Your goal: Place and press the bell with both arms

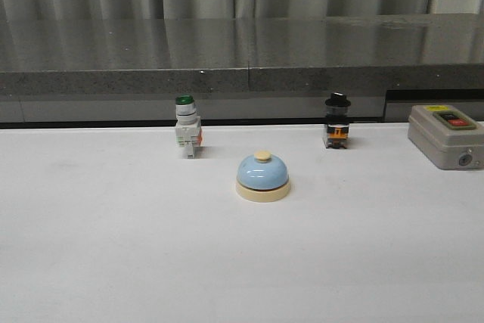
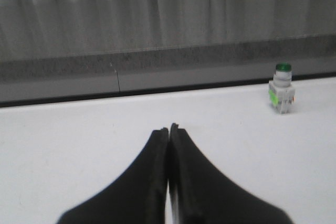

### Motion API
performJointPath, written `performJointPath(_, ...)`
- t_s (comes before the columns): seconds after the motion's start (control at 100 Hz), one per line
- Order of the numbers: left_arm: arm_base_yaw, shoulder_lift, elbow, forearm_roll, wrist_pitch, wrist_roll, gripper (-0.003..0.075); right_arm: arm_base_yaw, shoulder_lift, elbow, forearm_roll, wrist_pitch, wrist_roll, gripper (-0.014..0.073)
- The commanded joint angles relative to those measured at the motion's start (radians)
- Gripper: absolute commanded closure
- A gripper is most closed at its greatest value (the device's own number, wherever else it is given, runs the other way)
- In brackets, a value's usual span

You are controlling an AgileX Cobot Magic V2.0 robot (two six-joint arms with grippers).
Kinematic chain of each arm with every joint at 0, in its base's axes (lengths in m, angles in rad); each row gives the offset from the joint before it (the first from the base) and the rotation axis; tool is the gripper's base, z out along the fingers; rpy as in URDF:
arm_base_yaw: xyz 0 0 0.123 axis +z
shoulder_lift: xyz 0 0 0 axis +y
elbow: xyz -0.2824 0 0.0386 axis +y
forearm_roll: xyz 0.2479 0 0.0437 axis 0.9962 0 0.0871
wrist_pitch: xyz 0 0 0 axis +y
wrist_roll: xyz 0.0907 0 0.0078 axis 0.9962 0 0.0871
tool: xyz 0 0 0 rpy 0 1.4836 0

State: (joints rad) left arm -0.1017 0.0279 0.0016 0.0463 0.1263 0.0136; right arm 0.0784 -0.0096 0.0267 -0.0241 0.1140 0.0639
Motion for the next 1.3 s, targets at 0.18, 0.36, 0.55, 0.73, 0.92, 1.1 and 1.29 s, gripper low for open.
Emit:
performJointPath(0.18,0.032,-0.063,0.04,-0.003,-0.09,-0.006,0.074,-0.005,-0.015,-0.014,-0.006,-0.084,-0.005,0.0654)
performJointPath(0.36,0.042,-0.063,0.04,-0.003,-0.09,-0.006,0.074,-0.005,-0.015,-0.014,-0.006,-0.084,-0.005,0.0654)
performJointPath(0.55,0.042,-0.063,0.04,-0.017,-0.09,-0.006,0.074,-0.005,-0.015,-0.014,-0.006,-0.084,-0.005,0.0654)
performJointPath(0.73,0.042,-0.063,0.04,-0.017,-0.09,-0.006,0.074,-0.005,-0.015,-0.014,-0.006,-0.084,-0.005,0.0654)
performJointPath(0.92,0.042,-0.063,0.04,-0.017,-0.09,-0.006,0.074,-0.005,-0.015,-0.014,-0.006,-0.084,-0.005,0.0654)
performJointPath(1.1,0.042,-0.063,0.04,-0.017,-0.09,-0.006,0.074,-0.005,-0.015,-0.014,-0.006,-0.084,-0.005,0.0654)
performJointPath(1.29,0.042,-0.063,0.04,-0.017,-0.088,-0.006,0.074,-0.005,-0.015,-0.014,-0.006,-0.084,-0.005,0.0654)
